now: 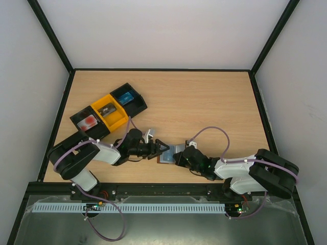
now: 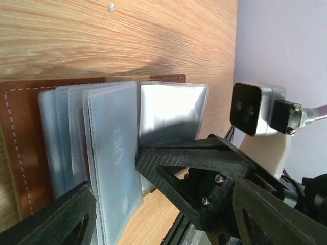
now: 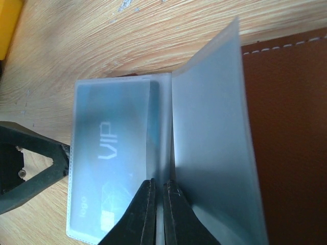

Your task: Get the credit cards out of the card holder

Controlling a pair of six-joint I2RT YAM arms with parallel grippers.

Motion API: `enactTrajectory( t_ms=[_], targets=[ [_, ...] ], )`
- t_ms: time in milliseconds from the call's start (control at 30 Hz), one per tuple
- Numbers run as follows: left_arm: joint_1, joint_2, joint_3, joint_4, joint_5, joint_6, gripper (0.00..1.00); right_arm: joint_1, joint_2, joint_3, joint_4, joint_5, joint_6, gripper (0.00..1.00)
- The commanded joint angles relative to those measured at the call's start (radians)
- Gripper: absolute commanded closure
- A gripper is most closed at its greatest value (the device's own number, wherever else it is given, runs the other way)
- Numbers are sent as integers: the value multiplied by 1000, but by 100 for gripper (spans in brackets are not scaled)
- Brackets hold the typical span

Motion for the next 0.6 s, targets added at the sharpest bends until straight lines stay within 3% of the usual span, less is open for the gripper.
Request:
enactTrajectory(
  t_ms=[0,567],
  targets=[
    [-6,-42,11,-11,-14,2,25,6,18,-37,-95,9,6,94],
    [-7,-3,21,16,-2,26,25,6,20,-35,-90,9,5,94]
  ],
)
